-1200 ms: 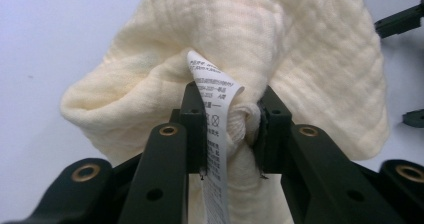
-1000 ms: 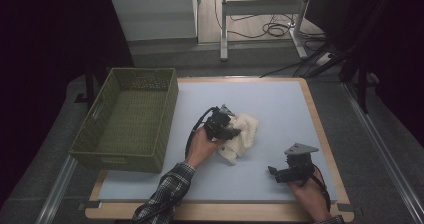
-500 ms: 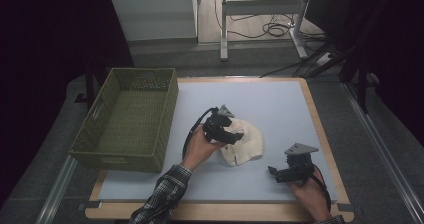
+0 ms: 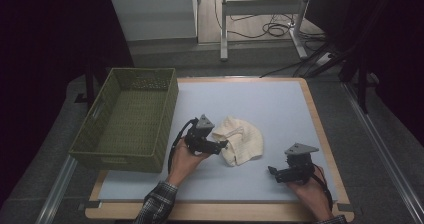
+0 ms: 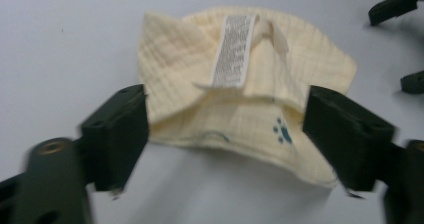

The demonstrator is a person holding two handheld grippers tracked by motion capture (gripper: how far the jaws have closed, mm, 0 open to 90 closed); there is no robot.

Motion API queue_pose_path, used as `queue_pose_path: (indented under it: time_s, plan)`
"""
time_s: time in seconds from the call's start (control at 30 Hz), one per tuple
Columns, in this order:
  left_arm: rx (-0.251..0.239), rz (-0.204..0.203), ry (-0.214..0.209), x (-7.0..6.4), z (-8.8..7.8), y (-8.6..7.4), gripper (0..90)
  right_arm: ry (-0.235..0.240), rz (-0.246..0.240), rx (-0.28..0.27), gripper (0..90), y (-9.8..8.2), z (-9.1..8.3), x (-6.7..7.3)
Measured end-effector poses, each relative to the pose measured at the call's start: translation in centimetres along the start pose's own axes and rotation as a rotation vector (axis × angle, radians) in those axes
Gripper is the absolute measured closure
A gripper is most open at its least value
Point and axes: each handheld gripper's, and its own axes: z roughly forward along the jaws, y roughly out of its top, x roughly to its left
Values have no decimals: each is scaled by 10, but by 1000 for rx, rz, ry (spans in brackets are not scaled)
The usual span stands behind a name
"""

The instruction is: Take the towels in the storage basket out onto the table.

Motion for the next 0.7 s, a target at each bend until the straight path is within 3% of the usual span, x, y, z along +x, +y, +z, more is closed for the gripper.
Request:
queue_pose_path:
  time_s: [0.13, 0.23, 0.47, 0.53, 0.6, 0.7]
  plan:
    - [18, 1, 36, -7, 8, -14, 78, 1, -1, -3, 33, 0, 0, 0]
    - [24, -3, 37, -8, 13, -18, 44, 3, -5, -5, 41, 0, -1, 0]
    - [110, 31, 124, -13, 35, -28, 28, 25, -18, -18, 136, -1, -3, 1]
    - [116, 1, 114, -10, 38, -30, 10, 38, -29, -18, 222, 1, -6, 1]
    - [130, -37, 85, -5, 40, -30, 11, 57, -32, -16, 250, 2, -6, 2]
    - [127, -36, 87, -6, 40, -30, 6, 76, -39, -25, 294, 5, -6, 3]
